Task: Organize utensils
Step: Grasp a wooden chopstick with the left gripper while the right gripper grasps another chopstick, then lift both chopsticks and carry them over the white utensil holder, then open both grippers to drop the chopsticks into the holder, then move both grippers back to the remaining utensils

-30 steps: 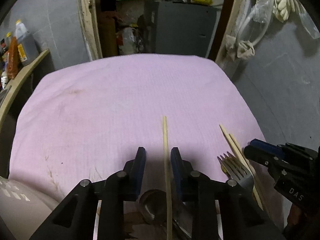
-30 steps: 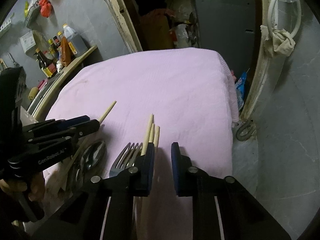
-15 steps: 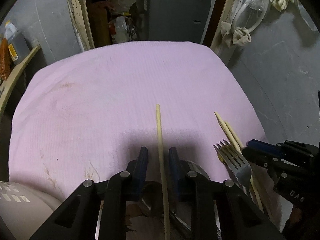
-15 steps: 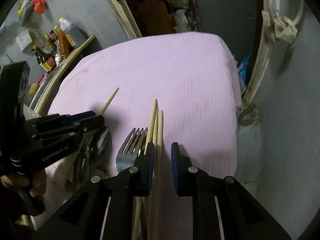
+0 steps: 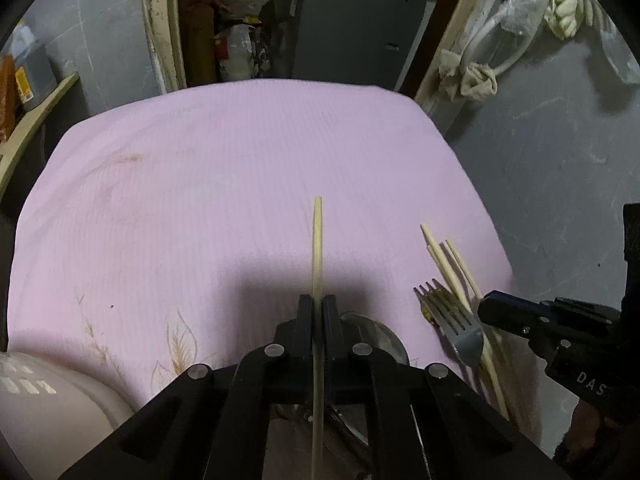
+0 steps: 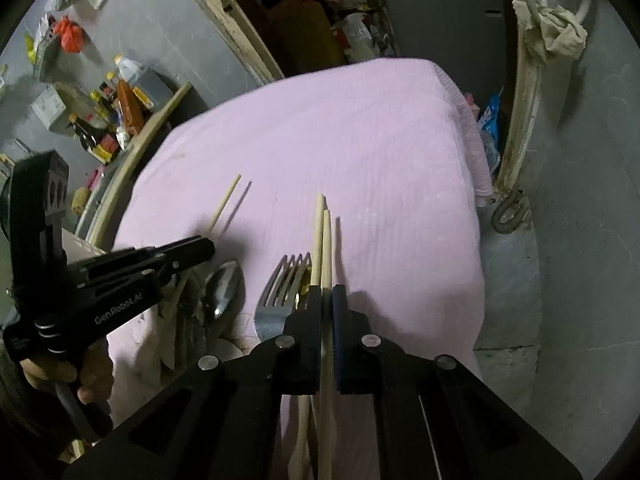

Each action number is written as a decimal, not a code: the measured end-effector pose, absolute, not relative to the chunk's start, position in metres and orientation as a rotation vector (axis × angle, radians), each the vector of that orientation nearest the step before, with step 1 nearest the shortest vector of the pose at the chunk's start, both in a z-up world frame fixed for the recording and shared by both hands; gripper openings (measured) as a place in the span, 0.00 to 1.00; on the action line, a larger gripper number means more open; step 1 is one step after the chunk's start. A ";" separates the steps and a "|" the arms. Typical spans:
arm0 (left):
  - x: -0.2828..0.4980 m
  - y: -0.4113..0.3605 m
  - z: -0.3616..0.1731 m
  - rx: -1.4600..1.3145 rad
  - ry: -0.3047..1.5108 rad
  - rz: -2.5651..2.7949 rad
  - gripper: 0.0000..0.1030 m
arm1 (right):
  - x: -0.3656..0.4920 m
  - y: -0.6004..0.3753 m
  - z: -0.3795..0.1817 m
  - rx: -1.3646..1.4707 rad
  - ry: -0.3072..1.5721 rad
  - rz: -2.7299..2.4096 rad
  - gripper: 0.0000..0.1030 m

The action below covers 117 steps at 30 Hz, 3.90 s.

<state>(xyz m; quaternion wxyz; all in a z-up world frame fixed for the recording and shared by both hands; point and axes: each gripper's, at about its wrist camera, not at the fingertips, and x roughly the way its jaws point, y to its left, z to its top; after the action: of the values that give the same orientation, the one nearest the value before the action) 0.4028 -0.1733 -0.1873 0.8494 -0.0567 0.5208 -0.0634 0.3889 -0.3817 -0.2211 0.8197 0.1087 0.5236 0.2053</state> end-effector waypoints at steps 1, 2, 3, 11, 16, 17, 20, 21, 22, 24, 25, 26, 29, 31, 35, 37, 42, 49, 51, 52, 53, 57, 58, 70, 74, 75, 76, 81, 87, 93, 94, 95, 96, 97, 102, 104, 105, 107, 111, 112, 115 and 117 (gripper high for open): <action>0.400 -0.172 -0.184 -0.139 1.073 -0.132 0.05 | 0.387 -0.383 -0.218 0.243 1.098 0.434 0.04; 0.397 -0.170 -0.181 -0.155 1.052 -0.133 0.05 | 0.387 -0.386 -0.216 0.250 1.085 0.434 0.04; 0.394 -0.169 -0.177 -0.168 1.029 -0.130 0.05 | 0.385 -0.388 -0.213 0.266 1.064 0.434 0.04; 0.361 -0.152 -0.137 -0.278 0.819 -0.085 0.05 | 0.369 -0.390 -0.178 0.331 0.903 0.465 0.04; 0.343 -0.139 -0.102 -0.320 0.716 -0.043 0.05 | 0.358 -0.379 -0.139 0.392 0.744 0.542 0.04; 0.341 -0.134 -0.094 -0.332 0.697 -0.036 0.05 | 0.355 -0.378 -0.135 0.397 0.723 0.552 0.04; 0.333 -0.116 -0.072 -0.355 0.642 -0.016 0.05 | 0.352 -0.365 -0.116 0.420 0.654 0.583 0.04; 0.329 -0.110 -0.067 -0.358 0.625 -0.010 0.05 | 0.352 -0.359 -0.109 0.432 0.634 0.594 0.04; 0.325 -0.103 -0.060 -0.360 0.608 -0.003 0.05 | 0.351 -0.353 -0.103 0.436 0.616 0.603 0.04; 0.319 -0.091 -0.050 -0.364 0.575 0.015 0.05 | 0.349 -0.340 -0.091 0.438 0.576 0.620 0.04; 0.314 -0.083 -0.044 -0.367 0.557 0.023 0.05 | 0.349 -0.332 -0.085 0.440 0.553 0.631 0.04; 0.309 -0.074 -0.038 -0.368 0.538 0.034 0.05 | 0.345 -0.328 -0.081 0.441 0.538 0.639 0.04; 0.295 -0.049 -0.024 -0.373 0.483 0.059 0.05 | 0.340 -0.302 -0.062 0.437 0.485 0.668 0.04; 0.287 -0.031 -0.017 -0.374 0.453 0.077 0.05 | 0.338 -0.280 -0.050 0.436 0.446 0.685 0.04; 0.275 0.019 -0.010 -0.430 0.391 0.106 0.05 | 0.332 -0.247 -0.035 0.448 0.390 0.701 0.04; 0.273 0.040 -0.010 -0.453 0.373 0.114 0.05 | 0.331 -0.229 -0.028 0.468 0.352 0.703 0.04; 0.277 0.079 -0.017 -0.478 0.337 0.133 0.05 | 0.326 -0.199 -0.031 0.495 0.288 0.673 0.04; 0.286 0.114 -0.036 -0.493 0.299 0.156 0.05 | 0.325 -0.179 -0.052 0.525 0.222 0.588 0.04; 0.289 0.118 -0.043 -0.486 0.289 0.164 0.05 | 0.326 -0.174 -0.058 0.517 0.215 0.559 0.04; 0.288 0.118 -0.046 -0.484 0.286 0.164 0.05 | 0.328 -0.170 -0.061 0.510 0.219 0.547 0.04; 0.289 0.119 -0.050 -0.482 0.283 0.165 0.05 | 0.329 -0.167 -0.063 0.503 0.221 0.536 0.04; 0.289 0.118 -0.057 -0.454 0.267 0.179 0.05 | 0.331 -0.160 -0.074 0.473 0.225 0.505 0.04; 0.288 0.116 -0.059 -0.441 0.260 0.186 0.05 | 0.331 -0.159 -0.076 0.464 0.225 0.498 0.04; 0.282 0.106 -0.069 -0.370 0.250 0.170 0.05 | 0.329 -0.158 -0.089 0.405 0.264 0.473 0.05; 0.276 0.108 -0.070 -0.353 0.285 0.157 0.05 | 0.325 -0.161 -0.091 0.391 0.298 0.489 0.05; 0.275 0.108 -0.070 -0.352 0.292 0.153 0.05 | 0.324 -0.161 -0.091 0.385 0.301 0.493 0.05; 0.274 0.108 -0.070 -0.348 0.302 0.148 0.05 | 0.322 -0.162 -0.091 0.378 0.305 0.497 0.05; 0.268 0.105 -0.071 -0.314 0.342 0.130 0.06 | 0.318 -0.166 -0.093 0.374 0.341 0.501 0.08; 0.260 0.100 -0.062 -0.302 0.384 0.129 0.10 | 0.307 -0.176 -0.088 0.379 0.360 0.501 0.30; 0.249 0.090 -0.046 -0.309 0.370 0.130 0.43 | 0.292 -0.200 -0.070 0.345 0.345 0.468 0.42; 0.246 0.087 -0.043 -0.316 0.363 0.131 0.49 | 0.290 -0.205 -0.066 0.341 0.343 0.460 0.44; 0.244 0.084 -0.039 -0.322 0.357 0.131 0.51 | 0.289 -0.210 -0.062 0.336 0.341 0.453 0.45; 0.243 0.081 -0.036 -0.321 0.354 0.132 0.53 | 0.286 -0.217 -0.058 0.327 0.339 0.441 0.48; 0.241 0.075 -0.032 -0.313 0.352 0.130 0.54 | 0.284 -0.224 -0.054 0.319 0.337 0.427 0.52; 0.235 0.047 -0.017 -0.265 0.345 0.124 0.74 | 0.274 -0.257 -0.035 0.285 0.324 0.363 0.71; 0.232 0.035 -0.012 -0.259 0.341 0.116 0.81 | 0.269 -0.271 -0.028 0.273 0.319 0.337 0.78; 0.231 0.028 -0.009 -0.255 0.340 0.112 0.82 | 0.266 -0.279 -0.025 0.263 0.319 0.324 0.81; 0.229 0.015 -0.006 -0.245 0.335 0.107 0.90 | 0.261 -0.293 -0.020 0.233 0.327 0.298 0.85; 0.223 -0.013 -0.002 -0.219 0.316 0.120 0.96 | 0.250 -0.316 -0.013 0.181 0.320 0.269 0.88; 0.221 -0.020 -0.002 -0.213 0.313 0.122 0.96 | 0.248 -0.320 -0.012 0.167 0.318 0.259 0.91; 0.216 -0.040 -0.004 -0.183 0.298 0.123 0.98 | 0.239 -0.336 -0.011 0.127 0.308 0.228 0.99; 0.212 -0.052 -0.006 -0.166 0.290 0.123 0.98 | 0.235 -0.346 -0.013 0.109 0.313 0.216 0.99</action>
<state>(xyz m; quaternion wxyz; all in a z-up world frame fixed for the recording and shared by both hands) 0.2124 -0.0517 -0.0058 0.9842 -0.0825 0.1442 0.0614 0.2349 -0.3456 -0.0128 0.9804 0.0543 0.1557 0.1074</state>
